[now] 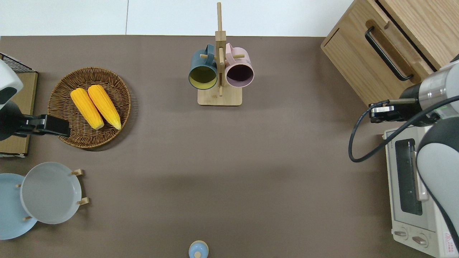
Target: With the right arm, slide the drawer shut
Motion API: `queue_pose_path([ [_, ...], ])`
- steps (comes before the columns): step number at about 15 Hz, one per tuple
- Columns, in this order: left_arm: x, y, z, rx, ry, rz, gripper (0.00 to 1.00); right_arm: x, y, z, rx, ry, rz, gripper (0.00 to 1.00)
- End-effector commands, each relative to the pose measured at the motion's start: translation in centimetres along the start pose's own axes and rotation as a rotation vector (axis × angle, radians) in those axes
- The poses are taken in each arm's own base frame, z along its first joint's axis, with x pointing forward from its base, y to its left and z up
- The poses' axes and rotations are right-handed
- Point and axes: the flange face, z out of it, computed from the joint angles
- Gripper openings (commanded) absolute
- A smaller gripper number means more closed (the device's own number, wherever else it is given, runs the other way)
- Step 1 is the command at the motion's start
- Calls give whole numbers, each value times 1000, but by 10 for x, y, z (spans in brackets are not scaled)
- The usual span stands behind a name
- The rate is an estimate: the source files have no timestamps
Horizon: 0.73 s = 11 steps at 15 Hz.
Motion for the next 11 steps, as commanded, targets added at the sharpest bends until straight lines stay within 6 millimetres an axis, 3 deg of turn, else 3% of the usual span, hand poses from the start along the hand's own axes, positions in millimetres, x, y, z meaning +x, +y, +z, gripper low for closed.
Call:
queue_pose_path([
  [1, 1, -1, -3, 16, -7, 10, 993, 2, 3, -1, 22, 0, -20, 992],
  [7, 1, -1, -3, 16, -7, 10, 993, 2, -4, -2, 27, 2, -32, 992],
  [9, 1, -1, -3, 16, -7, 10, 993, 1, -9, -11, 18, 21, -44, 992],
  [11, 2, -1, -3, 16, -8, 10, 993, 3, -13, -6, 15, 11, -48, 992],
])
